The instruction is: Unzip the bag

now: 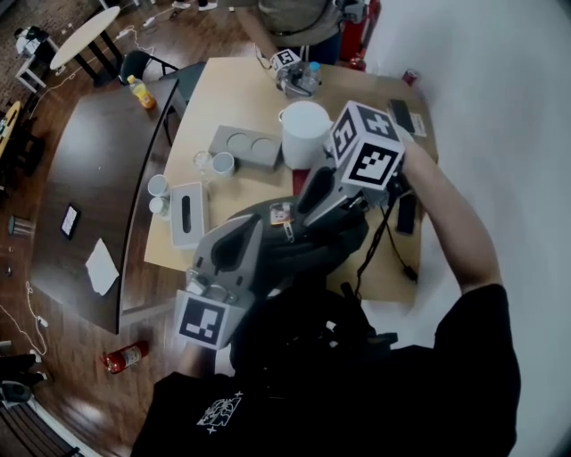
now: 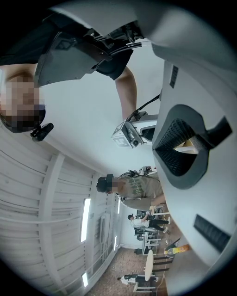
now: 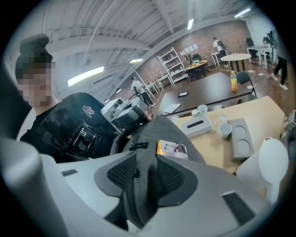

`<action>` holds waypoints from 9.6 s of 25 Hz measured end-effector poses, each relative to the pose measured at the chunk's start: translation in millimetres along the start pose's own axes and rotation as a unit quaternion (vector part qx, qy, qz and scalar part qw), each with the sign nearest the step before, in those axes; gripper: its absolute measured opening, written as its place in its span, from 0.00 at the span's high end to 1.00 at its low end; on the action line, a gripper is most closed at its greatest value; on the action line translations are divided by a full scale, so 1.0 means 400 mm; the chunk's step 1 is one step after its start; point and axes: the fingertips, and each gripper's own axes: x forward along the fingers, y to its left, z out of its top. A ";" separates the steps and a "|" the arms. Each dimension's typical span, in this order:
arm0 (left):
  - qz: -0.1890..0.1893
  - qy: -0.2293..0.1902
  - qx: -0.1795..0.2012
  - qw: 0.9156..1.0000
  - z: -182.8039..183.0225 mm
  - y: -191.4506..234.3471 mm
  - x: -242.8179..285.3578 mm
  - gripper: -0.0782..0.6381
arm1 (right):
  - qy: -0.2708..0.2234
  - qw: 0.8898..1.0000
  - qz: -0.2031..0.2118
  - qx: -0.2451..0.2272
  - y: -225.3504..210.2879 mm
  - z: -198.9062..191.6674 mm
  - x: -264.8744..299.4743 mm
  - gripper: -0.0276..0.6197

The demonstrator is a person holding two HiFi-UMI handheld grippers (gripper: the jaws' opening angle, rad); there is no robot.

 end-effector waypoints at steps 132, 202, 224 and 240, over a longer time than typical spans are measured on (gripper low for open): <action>-0.338 0.137 -0.025 0.931 0.034 -0.019 0.033 0.89 | -0.268 0.954 -0.108 0.079 0.085 -0.017 -0.047 0.92; -0.398 0.472 0.347 0.706 -0.105 -0.149 -0.001 0.86 | -0.241 0.961 -0.133 0.039 0.071 -0.005 -0.040 0.92; -0.341 0.424 -0.312 0.779 -0.082 -0.077 0.025 0.88 | -0.293 0.891 -0.347 -0.020 0.102 0.031 -0.080 0.92; -0.291 0.326 -0.427 0.792 -0.064 0.002 -0.007 0.88 | -0.393 0.853 -0.338 0.056 0.076 -0.048 -0.139 0.93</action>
